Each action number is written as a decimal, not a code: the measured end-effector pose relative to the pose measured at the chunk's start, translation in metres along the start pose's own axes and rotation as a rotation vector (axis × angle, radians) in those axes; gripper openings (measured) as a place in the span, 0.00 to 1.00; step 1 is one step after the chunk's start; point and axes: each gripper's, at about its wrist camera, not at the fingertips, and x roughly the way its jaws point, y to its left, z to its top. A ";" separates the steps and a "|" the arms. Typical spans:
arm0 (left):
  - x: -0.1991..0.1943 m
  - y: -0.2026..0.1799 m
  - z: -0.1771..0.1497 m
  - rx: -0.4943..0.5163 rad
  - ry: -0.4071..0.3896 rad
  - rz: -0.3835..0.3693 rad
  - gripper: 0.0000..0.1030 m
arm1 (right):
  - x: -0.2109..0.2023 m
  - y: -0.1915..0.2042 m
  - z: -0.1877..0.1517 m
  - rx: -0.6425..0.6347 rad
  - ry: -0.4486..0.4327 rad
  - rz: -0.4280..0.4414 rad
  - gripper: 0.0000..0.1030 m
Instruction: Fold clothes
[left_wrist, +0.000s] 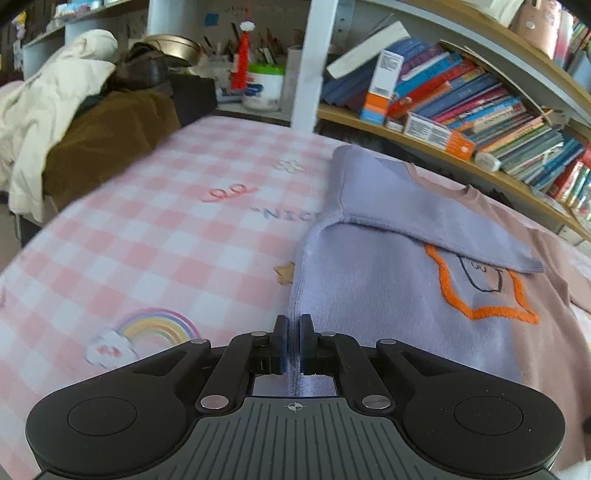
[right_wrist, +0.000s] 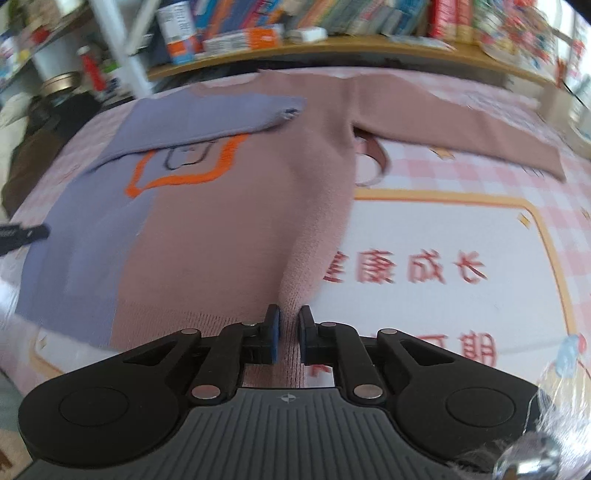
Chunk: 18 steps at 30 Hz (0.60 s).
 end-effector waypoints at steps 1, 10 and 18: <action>0.001 0.002 0.001 0.000 0.002 0.001 0.04 | -0.001 0.003 0.000 -0.012 -0.007 0.002 0.09; -0.005 0.001 0.000 0.050 0.008 0.011 0.19 | -0.006 0.004 -0.005 0.027 -0.031 -0.056 0.25; -0.039 -0.009 -0.005 0.113 -0.070 -0.005 0.68 | -0.026 0.009 -0.009 0.083 -0.150 -0.111 0.65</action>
